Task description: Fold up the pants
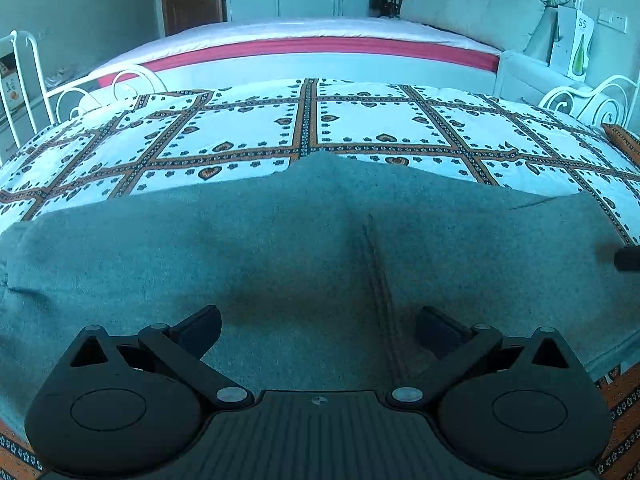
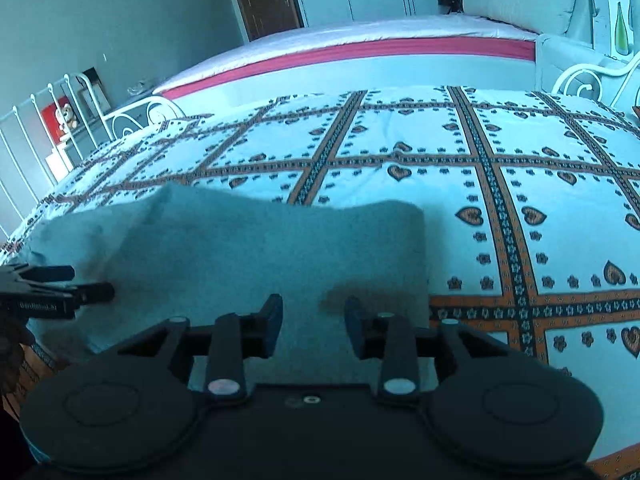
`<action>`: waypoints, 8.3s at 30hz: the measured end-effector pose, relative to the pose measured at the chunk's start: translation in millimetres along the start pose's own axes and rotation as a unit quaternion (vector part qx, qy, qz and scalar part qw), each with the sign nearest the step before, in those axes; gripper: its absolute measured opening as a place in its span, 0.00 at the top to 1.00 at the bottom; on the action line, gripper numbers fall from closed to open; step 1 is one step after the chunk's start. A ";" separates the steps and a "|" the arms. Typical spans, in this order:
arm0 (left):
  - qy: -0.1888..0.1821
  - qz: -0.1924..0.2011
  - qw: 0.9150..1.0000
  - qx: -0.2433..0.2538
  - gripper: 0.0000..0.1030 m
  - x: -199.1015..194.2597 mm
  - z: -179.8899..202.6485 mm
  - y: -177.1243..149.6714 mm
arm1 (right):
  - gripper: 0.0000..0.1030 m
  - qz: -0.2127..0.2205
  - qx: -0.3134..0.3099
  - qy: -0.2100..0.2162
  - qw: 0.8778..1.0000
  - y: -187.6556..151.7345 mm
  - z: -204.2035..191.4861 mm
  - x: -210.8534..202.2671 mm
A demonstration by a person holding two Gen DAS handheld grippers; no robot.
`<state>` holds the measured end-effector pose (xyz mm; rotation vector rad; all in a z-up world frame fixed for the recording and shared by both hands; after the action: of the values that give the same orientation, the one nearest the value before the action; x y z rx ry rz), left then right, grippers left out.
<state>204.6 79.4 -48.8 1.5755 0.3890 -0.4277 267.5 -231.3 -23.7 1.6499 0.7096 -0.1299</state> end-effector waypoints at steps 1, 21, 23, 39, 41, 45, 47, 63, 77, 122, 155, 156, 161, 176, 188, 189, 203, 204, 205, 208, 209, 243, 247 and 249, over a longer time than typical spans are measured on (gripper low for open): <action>0.001 0.003 1.000 0.004 0.00 1.2 -0.4 3.3 | 0.75 0.010 -0.008 -0.001 1.000 5.0 -0.5 -0.2; 0.020 0.004 0.998 -0.055 0.00 27.6 -28.9 13.9 | 0.87 0.019 0.002 -0.031 0.999 28.3 36.2 29.5; 0.025 0.014 0.997 -0.068 0.00 8.6 -44.3 11.1 | 0.87 0.021 -0.001 -0.029 0.999 26.1 36.9 15.8; 0.158 0.050 0.961 -0.223 0.05 -91.8 -209.0 -47.5 | 0.83 0.024 -0.002 0.001 1.000 7.0 -0.7 -18.6; 0.160 0.035 0.948 -0.271 0.14 -81.7 -227.5 -58.5 | 0.83 0.021 -0.007 0.005 1.000 3.5 -9.1 -15.2; 0.144 0.037 0.926 -0.348 0.16 -59.2 -251.7 -75.3 | 0.83 0.015 -0.015 0.011 1.000 -3.6 -21.3 -11.3; 0.138 0.053 0.917 -0.371 0.16 -51.5 -259.0 -79.0 | 0.83 0.012 -0.015 0.013 1.000 -6.6 -23.9 -10.2; 0.115 0.141 0.925 -0.334 0.61 -78.7 -249.7 -54.7 | 0.84 0.012 -0.113 0.165 0.980 -22.9 -151.1 0.6; 0.111 0.137 0.926 -0.335 0.61 -83.5 -245.1 -53.4 | 0.88 -0.028 -0.092 0.185 0.978 -38.1 -167.0 11.7; 0.110 0.131 0.932 -0.321 0.61 -90.8 -239.3 -52.0 | 0.79 -0.070 -0.088 0.160 0.981 -47.2 -168.9 32.6; -0.163 0.121 0.978 -0.056 0.68 -41.0 50.2 54.9 | 0.75 0.065 0.165 0.018 0.984 29.2 48.2 -37.4; -0.152 0.120 0.979 -0.061 0.68 -39.6 37.7 53.1 | 0.75 0.061 0.163 0.023 0.985 27.7 42.7 -34.7; -0.118 0.118 0.984 -0.060 0.68 -36.5 11.0 43.9 | 0.74 0.051 0.151 0.044 0.986 22.7 16.9 -25.3; -0.046 0.090 0.989 -0.106 0.68 -33.1 -52.5 21.0 | 0.53 -0.017 0.267 0.085 0.960 0.1 -10.8 17.6; -0.015 0.038 0.993 -0.112 0.68 -31.7 -75.8 -5.9 | 0.74 -0.009 0.314 0.110 0.943 -7.1 -23.6 41.2; -0.012 0.038 0.992 -0.116 0.68 -31.9 -77.3 -6.2 | 0.74 0.021 0.284 0.123 0.951 4.0 -32.4 26.0; -0.037 0.041 0.995 -0.082 0.68 -50.5 -33.5 -26.0 | 0.70 0.016 0.316 -0.014 0.949 -50.7 37.8 -72.3; -0.038 0.045 0.995 -0.084 0.68 -55.7 -29.6 -28.2 | 0.70 0.015 0.314 -0.014 0.949 -51.6 35.7 -74.8; -0.038 0.045 0.995 -0.081 0.68 -61.2 -24.7 -31.2 | 0.69 0.013 0.318 -0.012 0.948 -51.9 35.2 -74.8; -0.037 0.038 0.995 -0.083 0.68 -75.9 -14.8 -43.7 | 0.69 0.008 0.329 -0.008 0.944 -53.9 37.7 -76.5; -0.032 0.037 0.995 -0.081 0.68 -79.9 -12.7 -47.4 | 0.69 0.006 0.336 -0.005 0.942 -55.4 39.3 -77.5; -0.021 0.043 0.993 -0.105 0.68 -76.6 19.8 -62.9 | 0.71 0.037 0.306 0.007 0.951 -60.0 28.9 -112.8; -0.016 0.054 0.991 -0.125 0.67 -67.1 11.5 -57.6 | 0.71 0.035 0.308 0.010 0.951 -61.8 29.8 -113.0; -0.023 0.042 0.992 -0.119 0.68 -61.2 15.9 -59.7 | 0.71 0.029 0.306 0.008 0.952 -63.2 29.8 -111.2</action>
<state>121.4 67.1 -70.8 1.3429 0.3244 -0.3400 154.8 -298.1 -32.8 2.2643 0.6681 -0.3187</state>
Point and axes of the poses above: each gripper's, at about its wrist camera, not at the fingertips, and x roughly the way its jaws point, z to its right, y to its top, the point moved 2 cm from there along x, roughly the way its jaws point, and after that the axes turned 15 degrees about z, right-handed, at the moved point
